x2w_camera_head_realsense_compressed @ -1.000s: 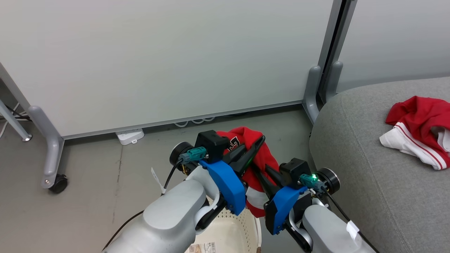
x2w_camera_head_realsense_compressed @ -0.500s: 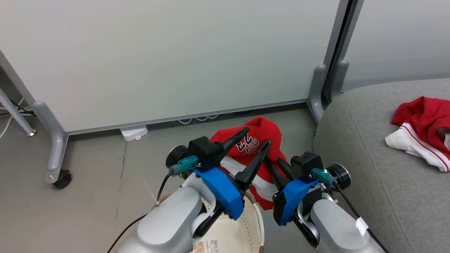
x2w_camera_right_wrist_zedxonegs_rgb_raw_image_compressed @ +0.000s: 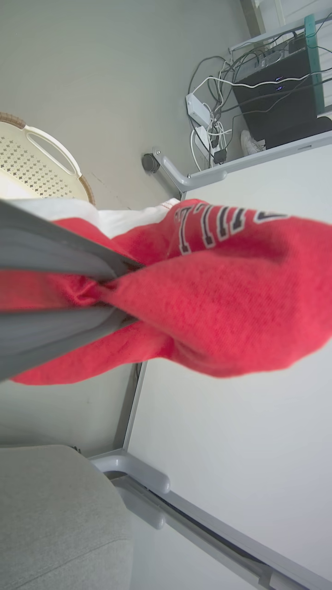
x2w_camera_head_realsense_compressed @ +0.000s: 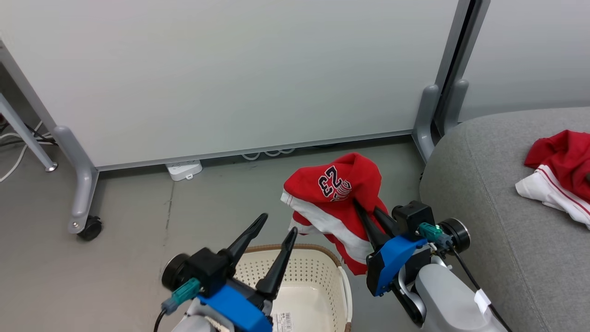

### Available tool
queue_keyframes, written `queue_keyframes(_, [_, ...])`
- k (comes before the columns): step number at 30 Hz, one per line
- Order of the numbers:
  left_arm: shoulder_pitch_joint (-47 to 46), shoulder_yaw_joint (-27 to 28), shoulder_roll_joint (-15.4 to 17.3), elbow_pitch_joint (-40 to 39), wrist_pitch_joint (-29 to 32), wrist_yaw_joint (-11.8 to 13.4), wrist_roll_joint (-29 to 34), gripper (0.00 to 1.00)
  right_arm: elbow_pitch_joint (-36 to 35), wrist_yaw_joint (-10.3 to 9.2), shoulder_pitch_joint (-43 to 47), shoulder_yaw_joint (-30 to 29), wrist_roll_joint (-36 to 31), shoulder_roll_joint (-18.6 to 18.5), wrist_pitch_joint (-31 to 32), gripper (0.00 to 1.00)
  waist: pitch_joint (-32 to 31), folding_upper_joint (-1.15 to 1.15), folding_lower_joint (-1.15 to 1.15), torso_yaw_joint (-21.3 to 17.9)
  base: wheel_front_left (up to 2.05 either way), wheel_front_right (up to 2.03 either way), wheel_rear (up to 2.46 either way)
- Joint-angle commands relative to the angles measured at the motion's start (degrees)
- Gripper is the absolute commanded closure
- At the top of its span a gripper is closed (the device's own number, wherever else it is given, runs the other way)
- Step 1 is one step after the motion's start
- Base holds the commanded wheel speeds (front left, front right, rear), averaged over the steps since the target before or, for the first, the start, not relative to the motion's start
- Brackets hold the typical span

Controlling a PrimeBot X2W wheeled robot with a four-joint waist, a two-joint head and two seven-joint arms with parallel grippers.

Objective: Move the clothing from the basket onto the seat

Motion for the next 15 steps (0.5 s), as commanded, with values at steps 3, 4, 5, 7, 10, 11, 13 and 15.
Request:
queue_keyframes(3, [3.8, 3.1, 0.1, -1.5, -0.2, -0.1, 2.6, 0.0, -0.7, -0.06, 1.2, -0.7, -0.4, 0.0, -0.4, 1.0, -0.1, 0.0, 0.0, 0.6, 0.0, 0.0, 0.0])
queue_keyframes(4, [4.6, 3.7, 0.0, -1.8, -0.2, -0.2, 3.1, 0.0, -0.7, -0.06, 1.4, -0.7, -0.4, 0.0, -0.2, 1.0, -0.2, 0.0, 0.0, 0.6, 0.0, 0.0, 0.0])
queue_keyframes(5, [5.4, 4.3, 0.0, -2.1, -0.2, -0.2, 3.7, 0.0, -0.9, -0.06, 1.5, -0.8, -0.4, 0.0, -0.1, 1.0, -0.2, 0.0, 0.0, 0.7, 0.0, 0.0, 0.0])
queue_keyframes(7, [6.5, 5.1, -0.1, -2.6, -0.2, -0.2, 4.6, 0.0, -1.2, -0.06, 1.5, -0.8, -0.5, 0.0, 0.1, 1.0, -0.2, 0.0, 0.0, 0.8, 0.0, 0.0, 0.0])
queue_keyframes(10, [7.4, 5.8, -0.1, -3.0, -0.2, -0.3, 5.2, 0.0, -1.4, -0.06, 1.6, -0.9, -0.5, 0.0, 0.3, 1.0, -0.1, 0.0, 0.0, 0.9, 0.0, 0.0, 0.0])
queue_keyframes(11, [7.6, 6.0, -0.2, -3.2, -0.2, -0.3, 5.6, 0.0, -1.5, -0.06, 1.6, -0.9, -0.5, 0.0, 0.3, 1.0, -0.1, 0.0, 0.0, 0.9, 0.0, 0.0, 0.0])
queue_keyframes(13, [8.0, 6.3, -0.3, -3.6, -0.2, -0.3, 5.7, 0.0, -1.7, -0.06, 1.7, -1.1, -0.6, 0.0, 0.5, 1.0, 0.0, 0.0, 0.0, 0.9, 0.0, 0.0, 0.0])
queue_keyframes(15, [8.3, 6.5, -0.4, -4.1, -0.2, -0.3, 5.9, 0.0, -1.8, -0.06, 1.8, -1.2, -0.7, 0.0, 0.5, 1.0, 0.0, 0.0, 0.0, 0.9, 0.0, 0.0, 0.0])
